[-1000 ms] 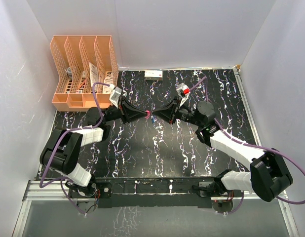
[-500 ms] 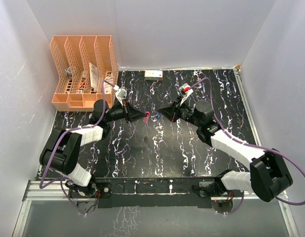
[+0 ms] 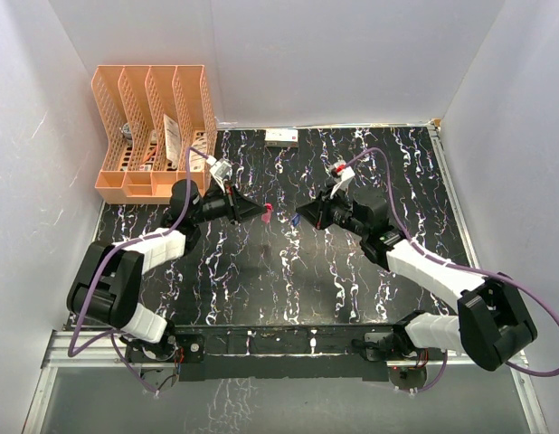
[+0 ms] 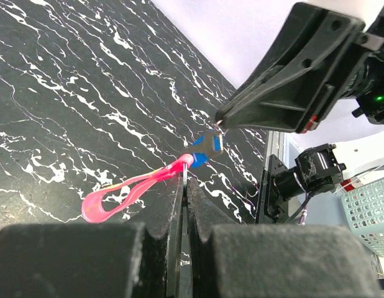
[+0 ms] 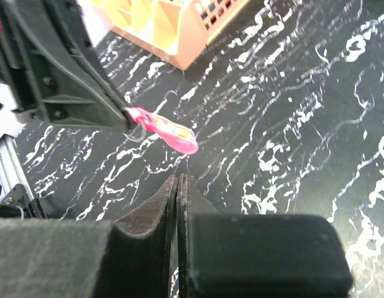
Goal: Put the keys on the keyring
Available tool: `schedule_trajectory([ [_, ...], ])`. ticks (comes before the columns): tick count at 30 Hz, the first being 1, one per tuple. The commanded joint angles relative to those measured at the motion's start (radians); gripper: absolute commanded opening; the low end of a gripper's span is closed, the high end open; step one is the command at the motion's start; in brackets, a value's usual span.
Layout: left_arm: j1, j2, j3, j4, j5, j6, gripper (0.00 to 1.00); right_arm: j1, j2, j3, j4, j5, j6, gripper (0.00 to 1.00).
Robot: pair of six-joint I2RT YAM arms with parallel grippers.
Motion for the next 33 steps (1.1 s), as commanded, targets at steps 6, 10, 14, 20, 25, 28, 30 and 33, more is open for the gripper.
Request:
schedule_trajectory([
  [6,0.003,-0.046,0.061,-0.029,0.032,-0.041,0.0,-0.006,0.079,0.104,-0.229,0.092,0.031,0.0],
  [10,0.003,-0.038,0.06,-0.024,0.045,-0.045,0.0,-0.006,0.083,0.099,-0.224,0.1,0.035,0.0],
  [14,0.003,-0.035,0.07,-0.041,0.071,-0.033,0.0,-0.006,0.085,0.114,-0.238,0.106,0.019,0.21],
  [20,0.003,-0.022,0.085,-0.042,0.142,-0.03,0.0,-0.006,0.048,0.126,-0.199,0.068,-0.025,0.35],
  [25,0.003,0.024,0.103,0.026,0.243,-0.072,0.0,-0.006,0.015,0.153,-0.158,-0.02,-0.05,0.36],
  [28,0.002,0.069,0.112,0.125,0.317,-0.156,0.0,-0.006,-0.003,0.17,-0.147,-0.083,-0.088,0.39],
  [30,0.002,0.109,0.117,0.246,0.359,-0.253,0.0,-0.006,-0.013,0.171,-0.13,-0.122,-0.112,0.44],
  [33,0.002,0.181,0.129,0.461,0.388,-0.436,0.0,-0.006,-0.014,0.176,-0.137,-0.146,-0.136,0.47],
])
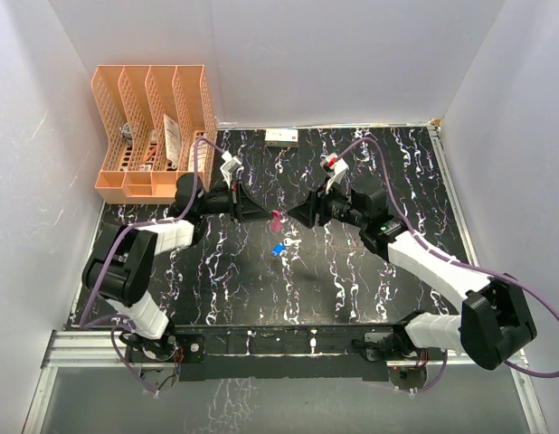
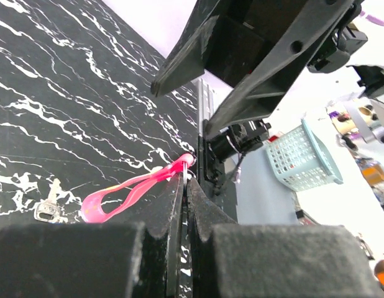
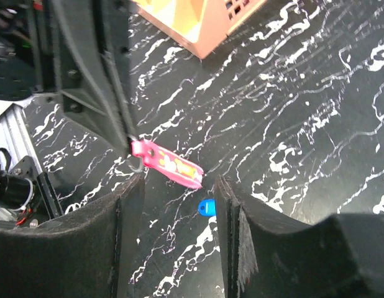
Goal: Put the keys on the keyring
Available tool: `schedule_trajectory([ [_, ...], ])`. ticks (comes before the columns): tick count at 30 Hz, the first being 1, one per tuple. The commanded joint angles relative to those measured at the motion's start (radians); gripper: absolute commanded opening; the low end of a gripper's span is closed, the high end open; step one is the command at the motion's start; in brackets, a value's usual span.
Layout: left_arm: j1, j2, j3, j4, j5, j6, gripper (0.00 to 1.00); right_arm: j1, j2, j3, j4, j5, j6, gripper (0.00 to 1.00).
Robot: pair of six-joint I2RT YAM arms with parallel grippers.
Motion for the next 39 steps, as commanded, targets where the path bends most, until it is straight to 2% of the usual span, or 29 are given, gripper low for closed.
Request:
schedule_trajectory([
  [1,0.001,0.085,0.042,0.431,0.108,-0.308,0.0,-0.006,-0.026,0.058,0.061,-0.071,-0.062,0.48],
  [4,0.0,0.166,0.062,0.714,0.118,-0.534,0.0,-0.006,-0.015,0.068,0.049,-0.092,-0.069,0.48],
  [5,-0.001,0.188,0.074,0.727,0.123,-0.563,0.0,-0.006,-0.012,0.07,0.052,-0.106,-0.064,0.48],
  [19,-0.037,0.223,0.138,0.723,0.16,-0.591,0.0,-0.004,0.045,0.096,0.088,-0.192,-0.029,0.47],
  [28,-0.045,0.209,0.13,0.643,0.155,-0.524,0.0,-0.004,0.071,0.109,0.113,-0.214,-0.009,0.38],
  [32,-0.049,0.175,0.129,0.514,0.151,-0.423,0.0,-0.004,0.081,0.108,0.123,-0.231,-0.001,0.28],
  [34,-0.053,0.148,0.129,0.37,0.143,-0.329,0.0,-0.004,0.085,0.107,0.127,-0.24,0.002,0.21],
  [36,-0.063,0.102,0.137,0.165,0.125,-0.162,0.0,-0.004,0.087,0.107,0.129,-0.244,0.003,0.14],
  [39,-0.08,0.029,0.18,-0.25,0.068,0.143,0.0,-0.004,0.087,0.103,0.131,-0.244,0.003,0.04],
])
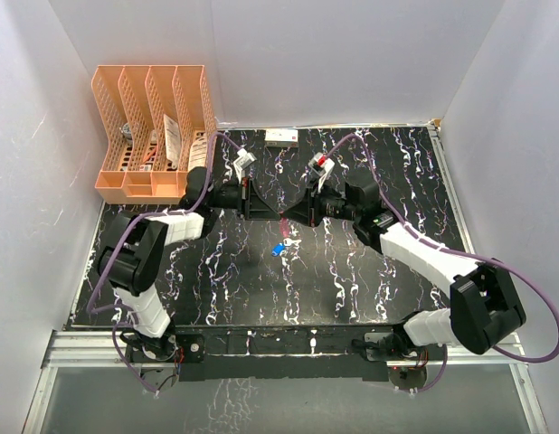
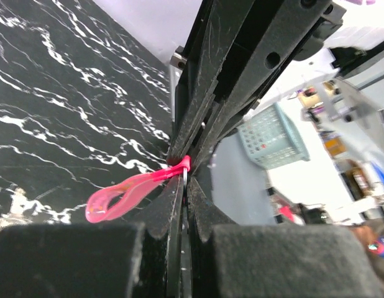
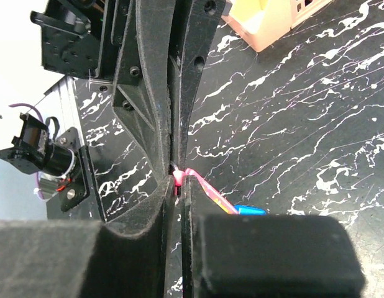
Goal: Put the keys on the keyring
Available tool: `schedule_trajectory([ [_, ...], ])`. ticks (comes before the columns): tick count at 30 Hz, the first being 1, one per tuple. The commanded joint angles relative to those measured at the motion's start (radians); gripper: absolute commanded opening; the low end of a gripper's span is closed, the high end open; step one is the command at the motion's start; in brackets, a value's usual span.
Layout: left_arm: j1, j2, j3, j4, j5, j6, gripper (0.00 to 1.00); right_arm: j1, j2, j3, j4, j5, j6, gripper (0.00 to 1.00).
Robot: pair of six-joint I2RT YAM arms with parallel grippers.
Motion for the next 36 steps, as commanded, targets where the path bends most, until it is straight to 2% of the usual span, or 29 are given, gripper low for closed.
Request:
schedule_trajectory([
  [1,-0.036,-0.157,0.095,-0.638,-0.085,0.512,0.0,-0.004,-0.003,0.042,0.079,-0.008,0.002,0.01],
  [3,-0.046,-0.184,0.132,-0.83,-0.126,0.643,0.0,-0.004,-0.005,0.038,0.083,-0.005,0.002,0.0],
  [4,-0.048,-0.19,0.137,-0.857,-0.134,0.656,0.0,-0.004,-0.007,0.035,0.085,-0.003,0.002,0.0],
  [7,-0.049,-0.209,0.135,-0.86,-0.149,0.653,0.0,-0.004,-0.014,0.024,0.098,0.005,0.007,0.0],
  [9,-0.05,-0.224,0.125,-0.853,-0.169,0.65,0.1,-0.004,-0.022,0.017,0.102,0.013,0.008,0.0],
  [17,-0.077,-0.32,0.05,-0.821,-0.347,0.671,0.23,-0.004,-0.046,-0.045,0.18,0.079,0.045,0.0],
  [21,-0.09,-0.392,-0.031,-0.726,-0.428,0.641,0.3,-0.004,-0.048,-0.077,0.235,0.103,0.074,0.0],
  [24,-0.097,-0.454,-0.115,-0.611,-0.502,0.598,0.41,-0.004,-0.062,-0.131,0.337,0.135,0.121,0.0],
  [29,-0.11,-0.556,-0.274,-0.419,-0.665,0.545,0.5,-0.004,-0.074,-0.217,0.515,0.202,0.257,0.0],
  [36,-0.137,-0.651,-0.352,-0.373,-0.864,0.566,0.52,-0.004,-0.068,-0.322,0.764,0.264,0.433,0.0],
])
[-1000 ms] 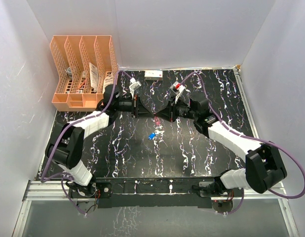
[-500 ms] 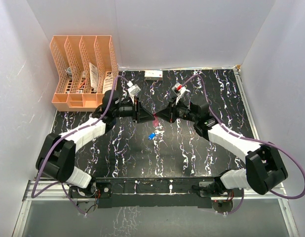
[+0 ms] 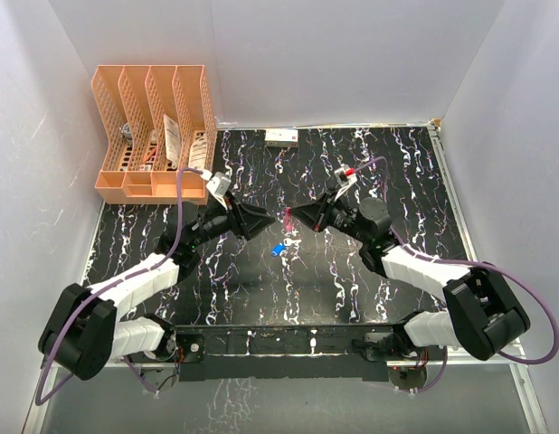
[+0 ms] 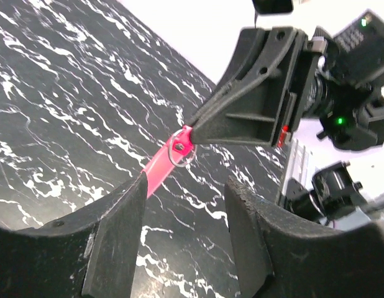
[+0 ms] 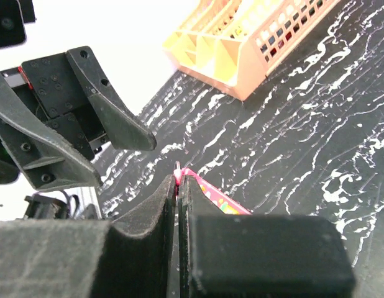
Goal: Put the keys on the keyring
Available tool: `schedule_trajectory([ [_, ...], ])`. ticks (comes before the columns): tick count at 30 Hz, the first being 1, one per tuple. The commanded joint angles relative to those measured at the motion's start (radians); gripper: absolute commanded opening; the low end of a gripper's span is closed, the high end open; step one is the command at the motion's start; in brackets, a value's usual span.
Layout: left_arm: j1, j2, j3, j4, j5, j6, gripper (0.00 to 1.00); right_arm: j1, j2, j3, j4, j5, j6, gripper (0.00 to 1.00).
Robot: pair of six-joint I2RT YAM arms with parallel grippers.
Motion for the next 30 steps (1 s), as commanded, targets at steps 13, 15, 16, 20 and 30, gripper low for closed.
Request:
schedule_trajectory([
  [13,-0.128,-0.029,-0.036,0.221,-0.315,0.016,0.48,0.019,-0.001,-0.193,0.654,0.218,0.3,0.0],
  [15,-0.15,-0.013,-0.022,0.214,-0.324,0.032,0.47,0.023,0.0,-0.19,0.66,0.218,0.304,0.0],
  [16,-0.159,-0.006,-0.013,0.207,-0.327,0.041,0.47,0.025,-0.001,-0.187,0.657,0.217,0.305,0.0],
  [20,-0.189,-0.005,0.002,0.189,-0.338,0.077,0.46,0.028,-0.012,-0.185,0.643,0.224,0.312,0.0],
  [30,-0.284,-0.074,0.034,-0.017,-0.493,0.417,0.48,0.028,-0.075,-0.054,0.231,0.221,0.366,0.0],
])
